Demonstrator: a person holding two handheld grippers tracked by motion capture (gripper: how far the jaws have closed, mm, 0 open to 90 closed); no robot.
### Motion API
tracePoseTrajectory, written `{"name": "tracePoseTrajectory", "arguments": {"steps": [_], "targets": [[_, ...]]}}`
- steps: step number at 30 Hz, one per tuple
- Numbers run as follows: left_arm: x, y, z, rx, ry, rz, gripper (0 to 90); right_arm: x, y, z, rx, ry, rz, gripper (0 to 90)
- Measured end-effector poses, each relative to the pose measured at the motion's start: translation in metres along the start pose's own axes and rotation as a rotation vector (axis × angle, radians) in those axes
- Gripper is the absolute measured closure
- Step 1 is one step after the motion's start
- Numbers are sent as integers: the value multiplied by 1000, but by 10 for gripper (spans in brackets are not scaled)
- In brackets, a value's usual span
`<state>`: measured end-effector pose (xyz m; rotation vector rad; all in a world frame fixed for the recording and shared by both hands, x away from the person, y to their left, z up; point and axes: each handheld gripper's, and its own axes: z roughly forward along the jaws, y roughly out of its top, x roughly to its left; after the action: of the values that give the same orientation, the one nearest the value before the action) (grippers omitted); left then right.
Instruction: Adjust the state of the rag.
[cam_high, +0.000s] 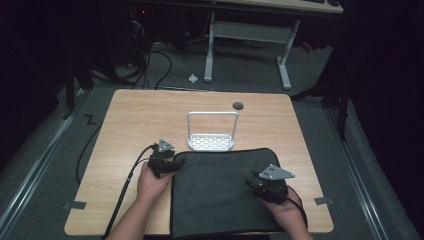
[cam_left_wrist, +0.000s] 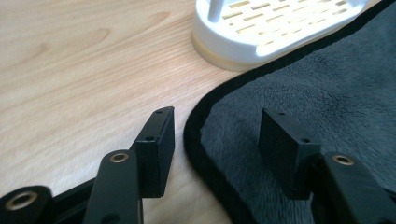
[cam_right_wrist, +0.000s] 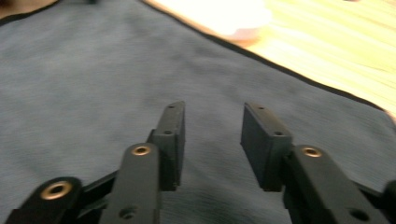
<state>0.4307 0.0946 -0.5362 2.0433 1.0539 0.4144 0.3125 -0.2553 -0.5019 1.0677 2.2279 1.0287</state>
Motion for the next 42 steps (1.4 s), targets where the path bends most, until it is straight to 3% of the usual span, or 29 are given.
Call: {"name": "tracePoseTrajectory", "arguments": {"steps": [3, 6, 12, 17, 20, 27, 33, 42], "targets": [[-3, 0, 0, -3, 23, 15, 562, 11, 3, 2, 4, 44, -20, 568], [-5, -2, -1, -7, 16, 23, 665, 22, 6, 4, 6, 71, -51, 559], [0, -3, -1, -14, -36, -29, 793, 50, 12, 14, -6, 159, -74, 545], [5, -3, -2, -16, -73, -67, 801, 82, 24, 23, -26, 236, -96, 503], [5, -3, -2, -15, -75, -66, 799, 102, 31, 31, -8, 253, -144, 488], [8, -4, -2, -15, -94, -86, 796, 138, 44, 62, 44, 290, -201, 448], [8, -4, -2, -16, -95, -93, 793, 158, 56, 85, 58, 320, -227, 441], [9, -4, -2, -14, -102, -102, 790, 177, 63, 99, 81, 376, -230, 429]]}}
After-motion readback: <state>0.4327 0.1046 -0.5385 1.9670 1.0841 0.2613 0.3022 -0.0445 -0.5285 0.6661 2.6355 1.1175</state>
